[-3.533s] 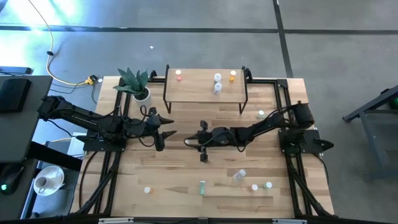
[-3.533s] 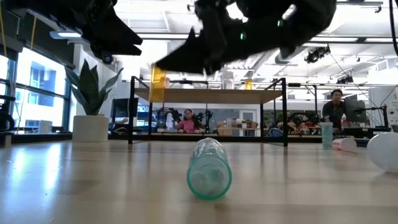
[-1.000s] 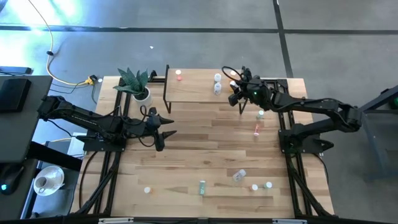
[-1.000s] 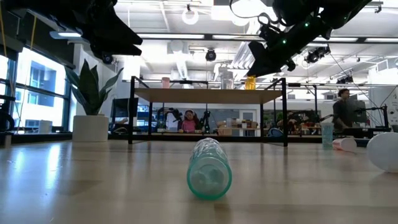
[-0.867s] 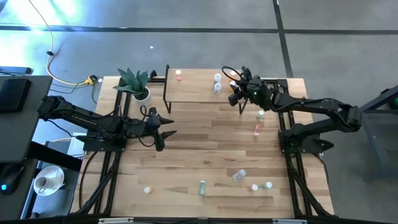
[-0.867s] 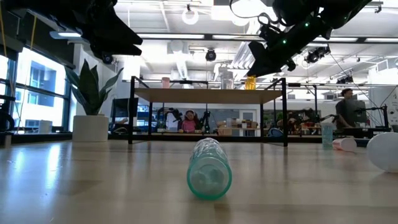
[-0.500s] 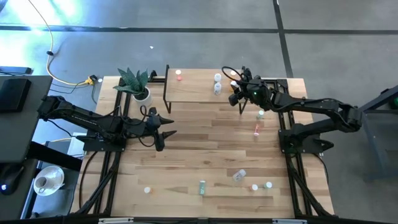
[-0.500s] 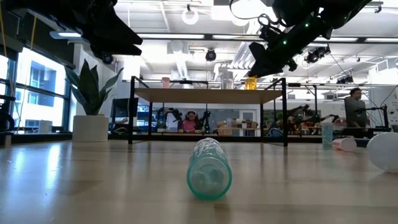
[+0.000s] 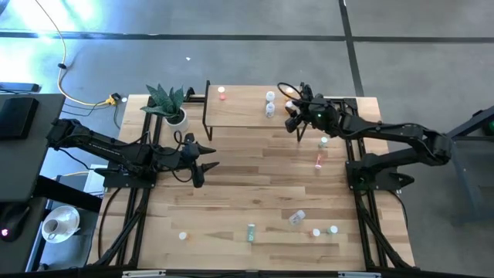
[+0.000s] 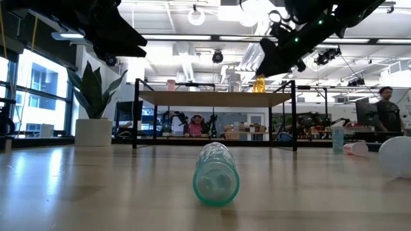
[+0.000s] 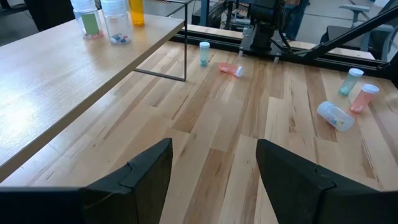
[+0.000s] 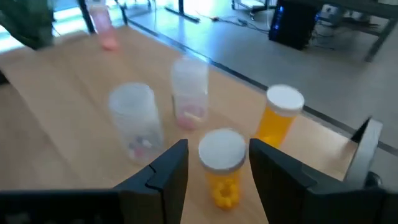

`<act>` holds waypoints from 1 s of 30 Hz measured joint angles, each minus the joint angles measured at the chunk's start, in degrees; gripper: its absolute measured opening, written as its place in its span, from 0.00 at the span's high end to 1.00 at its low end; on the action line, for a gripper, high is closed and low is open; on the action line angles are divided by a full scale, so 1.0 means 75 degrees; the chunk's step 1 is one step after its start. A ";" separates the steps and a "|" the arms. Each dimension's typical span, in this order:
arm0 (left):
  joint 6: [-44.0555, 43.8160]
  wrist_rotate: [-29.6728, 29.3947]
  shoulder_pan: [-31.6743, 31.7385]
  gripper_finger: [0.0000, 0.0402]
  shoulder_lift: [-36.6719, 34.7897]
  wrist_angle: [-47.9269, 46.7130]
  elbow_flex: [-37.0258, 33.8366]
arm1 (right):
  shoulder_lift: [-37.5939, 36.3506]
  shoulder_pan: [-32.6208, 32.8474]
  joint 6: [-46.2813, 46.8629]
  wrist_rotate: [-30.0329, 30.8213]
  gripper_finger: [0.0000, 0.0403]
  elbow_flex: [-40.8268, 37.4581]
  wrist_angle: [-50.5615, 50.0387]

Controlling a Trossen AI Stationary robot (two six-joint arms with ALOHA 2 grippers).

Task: Pick and place medicine bottles onto shelf by color
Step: Put the top orange pill bottle aligned with the other orange pill bottle on the shelf, then put the top blue pill bottle on the shelf

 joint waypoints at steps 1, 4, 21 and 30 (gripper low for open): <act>0.0000 0.0000 0.0000 0.44 0.0000 0.0000 0.0000 | -0.0103 0.0000 0.0037 -0.0088 0.60 0.0000 -0.0004; 0.0000 0.0000 -0.0001 0.44 0.0000 0.0000 0.0000 | -0.0420 0.0000 0.0143 -0.0232 0.60 0.0003 -0.0017; -0.0003 0.0000 -0.0001 0.44 0.0000 0.0000 0.0000 | -0.1719 0.0000 0.0172 -0.0298 0.60 0.0003 -0.1343; -0.0001 0.0002 0.0000 0.44 0.0000 0.0000 0.0000 | -0.2316 0.0009 0.0701 -0.2086 0.60 0.0009 -0.2158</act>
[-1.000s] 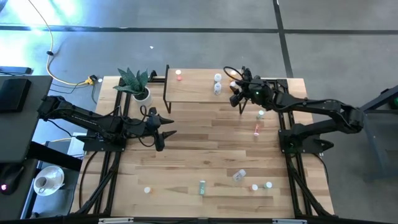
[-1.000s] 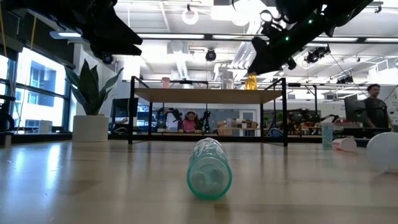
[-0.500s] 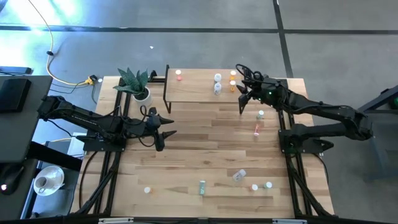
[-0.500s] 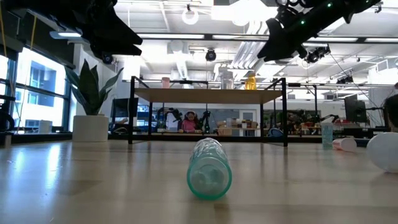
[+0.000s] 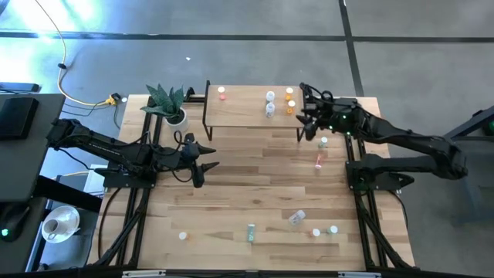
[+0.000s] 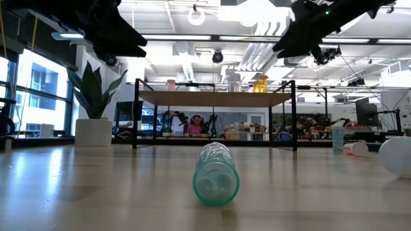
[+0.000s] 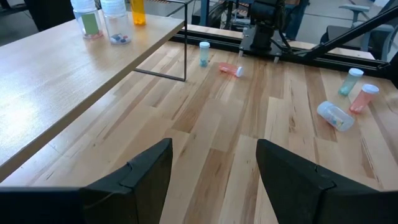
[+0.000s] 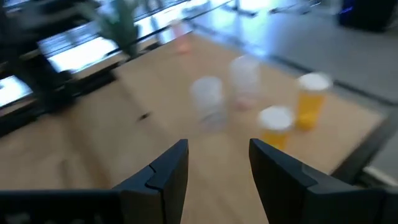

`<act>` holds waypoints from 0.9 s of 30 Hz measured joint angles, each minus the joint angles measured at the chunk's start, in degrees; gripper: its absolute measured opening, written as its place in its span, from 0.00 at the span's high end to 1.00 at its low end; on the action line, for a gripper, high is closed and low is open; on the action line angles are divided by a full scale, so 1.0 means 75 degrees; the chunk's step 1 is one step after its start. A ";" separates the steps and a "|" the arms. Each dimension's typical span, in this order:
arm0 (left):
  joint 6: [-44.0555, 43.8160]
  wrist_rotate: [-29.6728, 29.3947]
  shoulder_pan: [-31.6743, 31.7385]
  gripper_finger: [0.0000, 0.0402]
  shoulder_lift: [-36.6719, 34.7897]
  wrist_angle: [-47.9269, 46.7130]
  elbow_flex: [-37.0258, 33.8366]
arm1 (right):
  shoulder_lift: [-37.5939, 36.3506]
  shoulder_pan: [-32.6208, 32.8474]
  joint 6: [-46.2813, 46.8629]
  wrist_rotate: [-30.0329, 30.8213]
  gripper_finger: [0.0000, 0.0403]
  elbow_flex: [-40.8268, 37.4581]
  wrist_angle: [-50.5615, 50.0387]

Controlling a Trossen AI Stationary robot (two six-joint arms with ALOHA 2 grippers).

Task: Pick and place medicine bottles onto shelf by color
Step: Put the top blue pill bottle on the shelf

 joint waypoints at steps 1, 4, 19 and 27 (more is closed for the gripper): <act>0.0000 -0.0002 -0.0001 0.44 0.0000 0.0000 0.0000 | -0.0082 0.0027 0.0050 -0.0217 0.60 0.0000 -0.0153; -0.0002 0.0000 -0.0001 0.44 0.0000 0.0000 0.0000 | -0.0310 0.0175 0.0188 -0.0197 0.60 0.0000 -0.0726; -0.0002 0.0020 0.0000 0.44 0.0000 0.0000 0.0000 | -0.0661 0.0753 0.1626 0.0881 0.60 0.0000 -0.4087; -0.0005 0.0053 -0.0001 0.44 0.0000 0.0000 0.0000 | -0.0658 0.1273 0.2503 0.1660 0.60 0.0000 -0.5318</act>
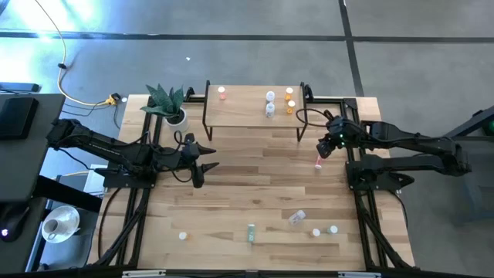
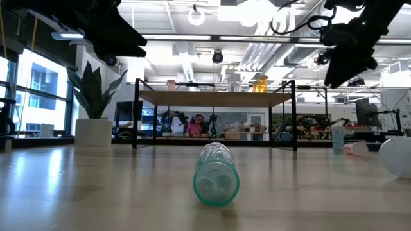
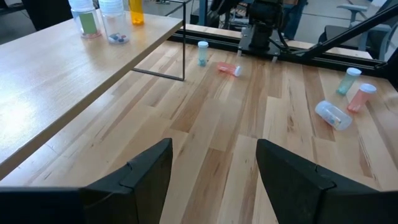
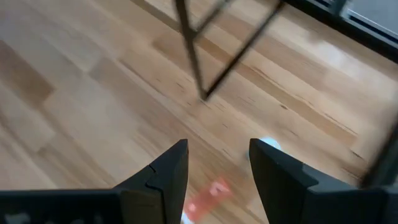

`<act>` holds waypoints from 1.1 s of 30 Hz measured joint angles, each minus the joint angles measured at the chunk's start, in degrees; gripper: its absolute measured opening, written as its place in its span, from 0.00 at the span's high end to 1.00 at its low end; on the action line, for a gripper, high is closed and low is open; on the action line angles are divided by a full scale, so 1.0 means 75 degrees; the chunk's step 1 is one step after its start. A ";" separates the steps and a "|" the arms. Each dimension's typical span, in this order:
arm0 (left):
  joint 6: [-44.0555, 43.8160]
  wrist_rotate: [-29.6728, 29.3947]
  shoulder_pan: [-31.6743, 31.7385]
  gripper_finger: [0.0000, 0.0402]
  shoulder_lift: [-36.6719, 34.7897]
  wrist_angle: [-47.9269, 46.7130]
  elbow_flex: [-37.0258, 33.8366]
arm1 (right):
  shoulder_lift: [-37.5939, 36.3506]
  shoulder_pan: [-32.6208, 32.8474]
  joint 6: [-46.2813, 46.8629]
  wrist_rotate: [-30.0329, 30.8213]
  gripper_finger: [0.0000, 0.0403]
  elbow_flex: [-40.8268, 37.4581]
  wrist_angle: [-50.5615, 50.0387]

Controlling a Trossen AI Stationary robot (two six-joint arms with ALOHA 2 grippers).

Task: Pick and place medicine bottles onto shelf by color
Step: Put the top blue pill bottle on the shelf

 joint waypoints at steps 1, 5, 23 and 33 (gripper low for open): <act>0.0000 0.0000 0.0000 0.44 0.0000 0.0000 0.0000 | 0.0000 0.0099 0.0165 0.0119 0.60 0.0000 -0.0143; 0.0002 0.0000 0.0003 0.44 0.0000 0.0000 0.0000 | 0.0000 0.0509 0.0695 0.0289 0.60 0.0000 -0.0534; -0.0008 0.0003 0.0000 0.44 0.0000 0.0003 0.0000 | -0.0216 0.1907 0.2281 0.1820 0.60 -0.1664 0.0283; -0.0006 0.0003 0.0000 0.44 0.0000 0.0003 0.0003 | -0.0213 0.1900 0.2961 0.2680 0.60 -0.2304 0.1127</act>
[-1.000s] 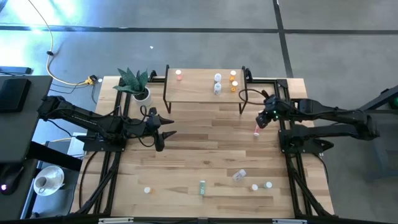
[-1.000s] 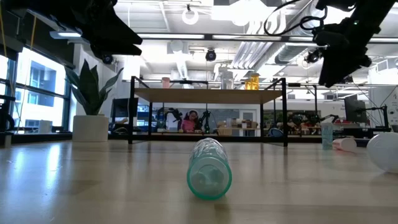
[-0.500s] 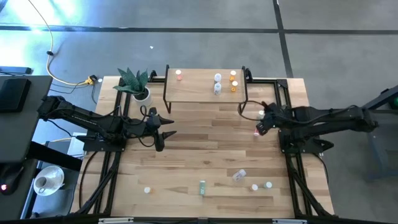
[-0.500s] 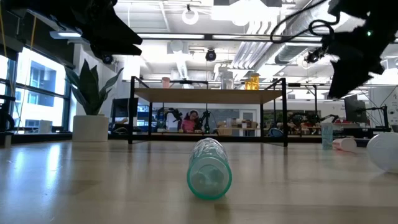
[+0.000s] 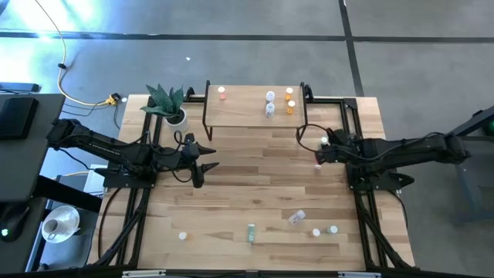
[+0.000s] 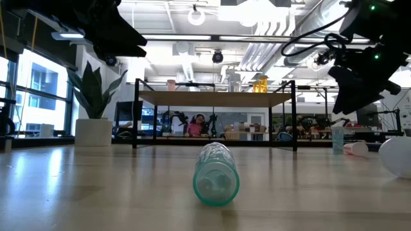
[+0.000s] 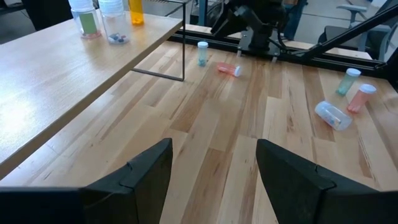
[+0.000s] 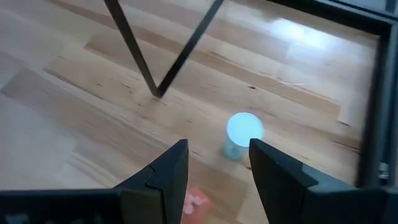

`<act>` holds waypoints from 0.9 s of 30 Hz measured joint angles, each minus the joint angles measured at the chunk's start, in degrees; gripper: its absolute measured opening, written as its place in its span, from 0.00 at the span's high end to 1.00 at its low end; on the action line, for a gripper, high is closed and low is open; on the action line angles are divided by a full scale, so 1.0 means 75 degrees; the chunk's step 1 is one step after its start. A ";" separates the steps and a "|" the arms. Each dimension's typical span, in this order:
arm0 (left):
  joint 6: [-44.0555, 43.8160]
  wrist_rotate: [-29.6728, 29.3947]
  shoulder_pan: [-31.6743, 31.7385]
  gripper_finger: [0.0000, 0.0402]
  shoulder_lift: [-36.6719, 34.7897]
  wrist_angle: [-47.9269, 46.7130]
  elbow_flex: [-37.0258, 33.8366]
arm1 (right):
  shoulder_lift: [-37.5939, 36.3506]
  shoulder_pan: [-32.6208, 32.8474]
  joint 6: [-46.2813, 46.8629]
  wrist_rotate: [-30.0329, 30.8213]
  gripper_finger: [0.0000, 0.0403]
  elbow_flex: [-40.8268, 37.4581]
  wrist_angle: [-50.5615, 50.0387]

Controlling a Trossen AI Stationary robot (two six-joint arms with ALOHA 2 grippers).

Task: Pick and place medicine bottles onto shelf by color
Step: Put the top blue pill bottle on the shelf

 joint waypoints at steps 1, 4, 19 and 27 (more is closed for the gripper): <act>0.0003 0.0000 0.0002 0.44 0.0000 -0.0002 0.0000 | 0.0000 0.0000 0.0004 -0.0003 0.60 -0.0062 0.0130; 0.0003 0.0000 0.0001 0.44 0.0000 0.0000 0.0000 | 0.0002 0.0000 -0.0006 0.0008 0.60 -0.0209 0.0537; 0.0003 0.0000 0.0002 0.44 0.0000 0.0000 0.0000 | 0.0024 -0.0003 0.0476 0.0693 0.53 -0.0255 0.0653; 0.0003 0.0000 0.0000 0.44 0.0000 0.0000 0.0000 | 0.0561 -0.0003 0.1371 0.1023 0.53 -0.0263 0.0490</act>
